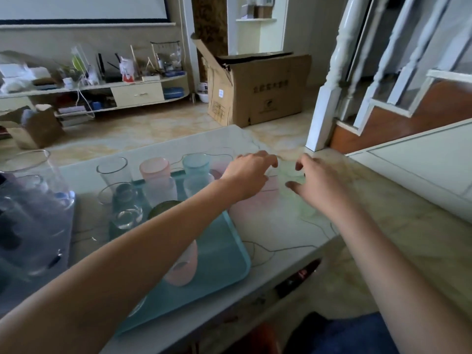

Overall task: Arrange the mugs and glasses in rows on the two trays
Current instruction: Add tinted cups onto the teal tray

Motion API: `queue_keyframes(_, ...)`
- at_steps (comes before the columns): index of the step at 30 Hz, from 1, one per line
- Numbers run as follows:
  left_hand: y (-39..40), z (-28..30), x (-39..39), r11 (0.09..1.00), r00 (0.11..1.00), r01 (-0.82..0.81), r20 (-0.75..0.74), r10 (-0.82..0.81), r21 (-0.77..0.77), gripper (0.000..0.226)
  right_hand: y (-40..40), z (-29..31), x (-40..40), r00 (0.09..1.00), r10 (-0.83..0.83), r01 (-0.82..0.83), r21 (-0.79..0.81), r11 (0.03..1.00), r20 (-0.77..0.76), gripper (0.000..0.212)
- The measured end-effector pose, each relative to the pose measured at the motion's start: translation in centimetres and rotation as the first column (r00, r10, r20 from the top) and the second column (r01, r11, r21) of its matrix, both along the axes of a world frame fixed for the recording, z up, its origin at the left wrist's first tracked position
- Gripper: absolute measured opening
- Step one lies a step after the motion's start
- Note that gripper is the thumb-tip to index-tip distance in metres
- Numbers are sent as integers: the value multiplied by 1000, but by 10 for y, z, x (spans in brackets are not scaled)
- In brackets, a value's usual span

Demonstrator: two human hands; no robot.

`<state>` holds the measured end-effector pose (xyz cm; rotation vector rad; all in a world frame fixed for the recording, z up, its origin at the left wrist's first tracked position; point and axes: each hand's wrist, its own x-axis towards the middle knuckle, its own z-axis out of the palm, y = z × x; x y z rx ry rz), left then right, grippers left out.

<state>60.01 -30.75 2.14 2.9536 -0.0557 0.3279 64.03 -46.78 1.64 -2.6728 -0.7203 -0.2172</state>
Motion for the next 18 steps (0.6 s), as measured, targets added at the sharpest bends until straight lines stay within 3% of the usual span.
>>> queue_keyframes(4, -34, -17, 36, 993, 997, 26, -81, -17, 114, 44, -20, -14, 11, 994, -38, 18, -199, 980, -100, 48)
queue_keyframes(8, -45, -39, 58, 988, 992, -8, -127, 29, 157, 41, -27, -40, 15, 981, 8, -62, -275, 959, -193, 38)
queue_keyframes(13, -41, -53, 64, 998, 984, -44, -176, 37, -36, 35, -24, -60, 25, 995, 29, -48, -213, 976, -94, 9)
queue_keyframes(18, -37, -58, 55, 992, 972, -122, -204, 116, -15, 15, -16, -58, 21, 996, 46, -61, -217, 974, -75, 25)
